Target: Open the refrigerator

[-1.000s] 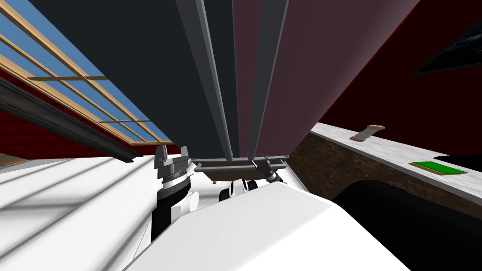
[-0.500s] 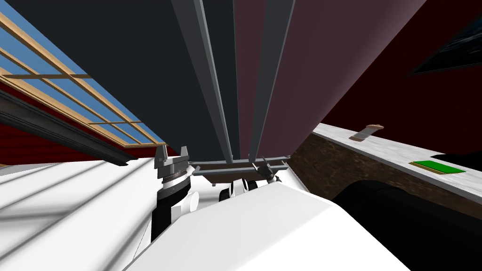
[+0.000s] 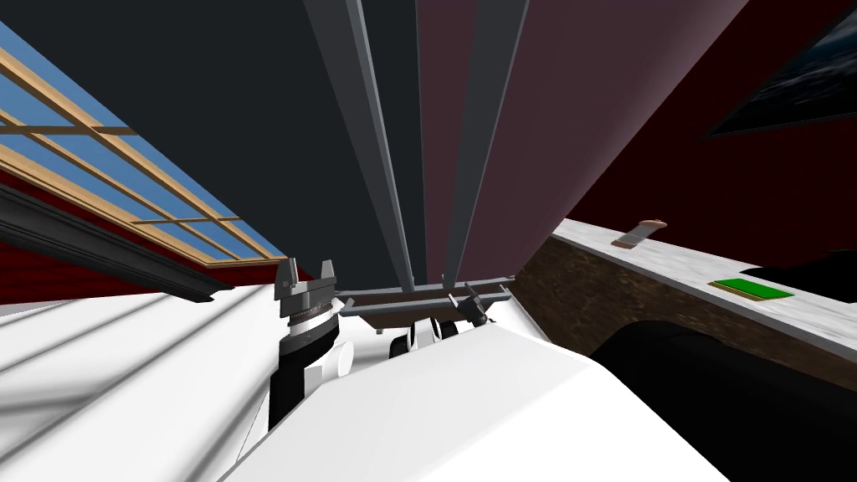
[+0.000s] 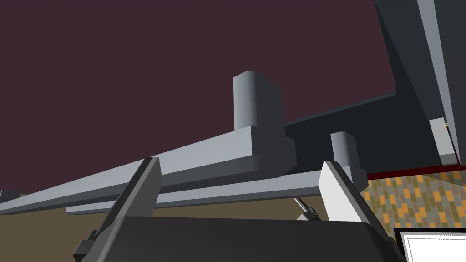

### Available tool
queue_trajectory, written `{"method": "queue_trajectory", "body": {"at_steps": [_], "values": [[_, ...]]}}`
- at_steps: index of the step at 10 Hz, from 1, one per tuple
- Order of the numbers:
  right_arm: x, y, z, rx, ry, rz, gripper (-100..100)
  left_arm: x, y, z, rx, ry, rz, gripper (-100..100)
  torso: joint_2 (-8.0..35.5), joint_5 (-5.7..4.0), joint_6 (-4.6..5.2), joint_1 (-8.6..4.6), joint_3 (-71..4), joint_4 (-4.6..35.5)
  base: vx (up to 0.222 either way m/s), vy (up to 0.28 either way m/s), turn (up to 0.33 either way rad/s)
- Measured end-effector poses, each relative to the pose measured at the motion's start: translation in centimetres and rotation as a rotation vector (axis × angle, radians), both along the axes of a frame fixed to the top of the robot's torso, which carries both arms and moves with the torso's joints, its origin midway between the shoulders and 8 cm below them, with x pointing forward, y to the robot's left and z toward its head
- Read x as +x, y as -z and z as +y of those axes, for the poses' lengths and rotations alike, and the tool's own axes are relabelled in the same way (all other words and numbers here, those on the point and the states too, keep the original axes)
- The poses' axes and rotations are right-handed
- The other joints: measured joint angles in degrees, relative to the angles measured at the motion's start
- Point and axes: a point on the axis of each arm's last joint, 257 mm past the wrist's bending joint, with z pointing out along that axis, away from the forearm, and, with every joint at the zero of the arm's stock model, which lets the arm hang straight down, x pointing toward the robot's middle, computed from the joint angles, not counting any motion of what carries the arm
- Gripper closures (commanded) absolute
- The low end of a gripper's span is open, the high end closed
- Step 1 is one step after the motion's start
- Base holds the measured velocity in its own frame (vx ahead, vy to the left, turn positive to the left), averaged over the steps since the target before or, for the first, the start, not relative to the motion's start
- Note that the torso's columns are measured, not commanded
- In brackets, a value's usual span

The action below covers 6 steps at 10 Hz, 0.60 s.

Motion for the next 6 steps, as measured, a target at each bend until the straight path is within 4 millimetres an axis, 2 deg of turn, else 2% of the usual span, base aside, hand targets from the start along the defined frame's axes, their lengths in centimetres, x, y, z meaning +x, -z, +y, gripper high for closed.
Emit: {"method": "queue_trajectory", "body": {"at_steps": [6], "values": [[-0.42,0.67,0.37,-0.018,0.035,-0.009,-100,0.00,0.00,0.00,0.000,0.000,0.000,0,-0.01,0.02,0.01,0.06,0.00,0.00,0.002,0.003,-0.009]]}}
